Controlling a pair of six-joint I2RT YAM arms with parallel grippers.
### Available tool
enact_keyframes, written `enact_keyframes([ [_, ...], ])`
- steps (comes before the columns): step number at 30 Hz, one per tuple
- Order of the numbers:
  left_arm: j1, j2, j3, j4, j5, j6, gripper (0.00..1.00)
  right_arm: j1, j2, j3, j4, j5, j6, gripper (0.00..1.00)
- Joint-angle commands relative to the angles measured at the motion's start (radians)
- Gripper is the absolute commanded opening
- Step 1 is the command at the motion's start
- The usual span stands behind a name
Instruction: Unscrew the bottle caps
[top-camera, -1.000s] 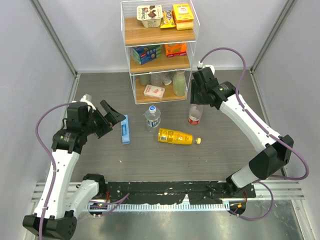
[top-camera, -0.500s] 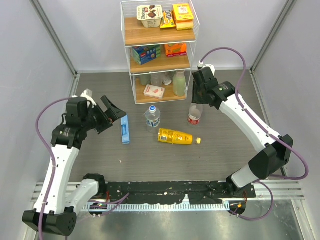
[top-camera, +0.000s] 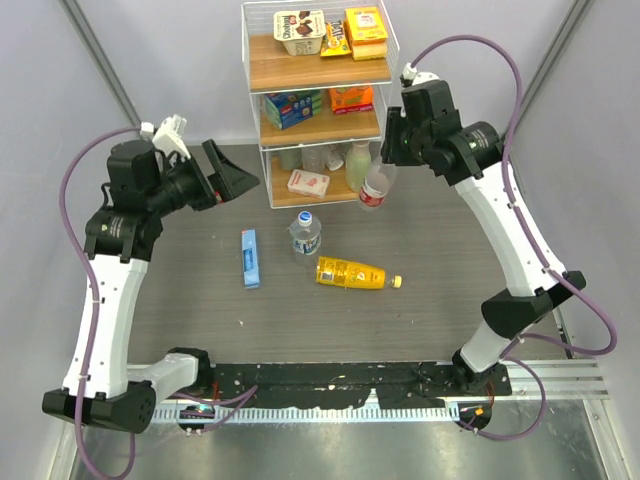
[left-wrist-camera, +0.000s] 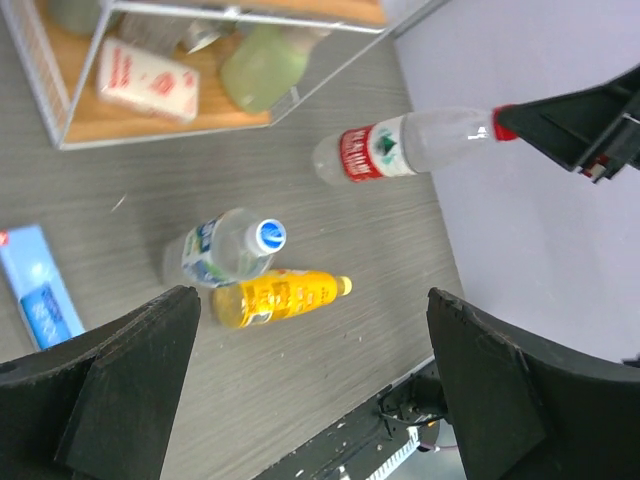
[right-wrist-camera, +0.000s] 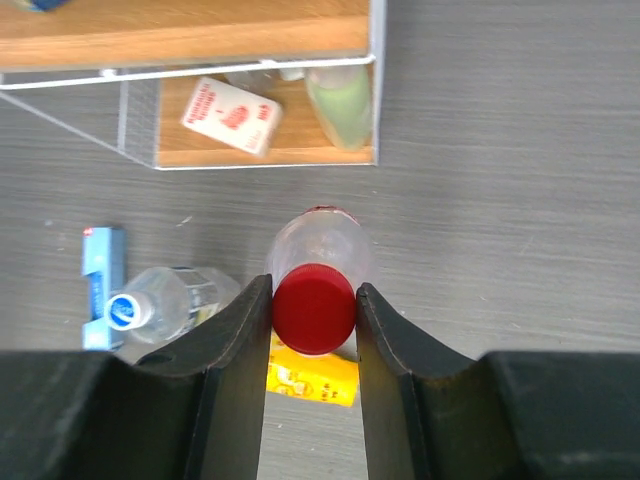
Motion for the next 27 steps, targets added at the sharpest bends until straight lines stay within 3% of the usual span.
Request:
enact_keyframes([
  [1,-0.008,0.035,0.109,0.128,0.154,0.089,1.00,0.002,0.046,0.166,-0.128,-0.156,-0.051,0.02],
  [6,-0.063,0.092,0.172,0.140,0.206,0.171,1.00,0.001,0.043,0.185,-0.182,-0.384,-0.065,0.02],
  [16,-0.308,0.195,0.260,-0.046,0.197,0.313,1.00,-0.007,-0.132,-0.057,-0.087,-0.857,-0.039,0.02],
  [22,-0.417,0.154,0.171,-0.017,0.189,0.248,1.00,-0.006,-0.173,-0.114,0.062,-1.067,0.081,0.02],
  [27,-0.498,0.086,0.089,0.025,0.160,0.168,0.99,-0.009,-0.202,-0.156,0.181,-1.112,0.185,0.02],
])
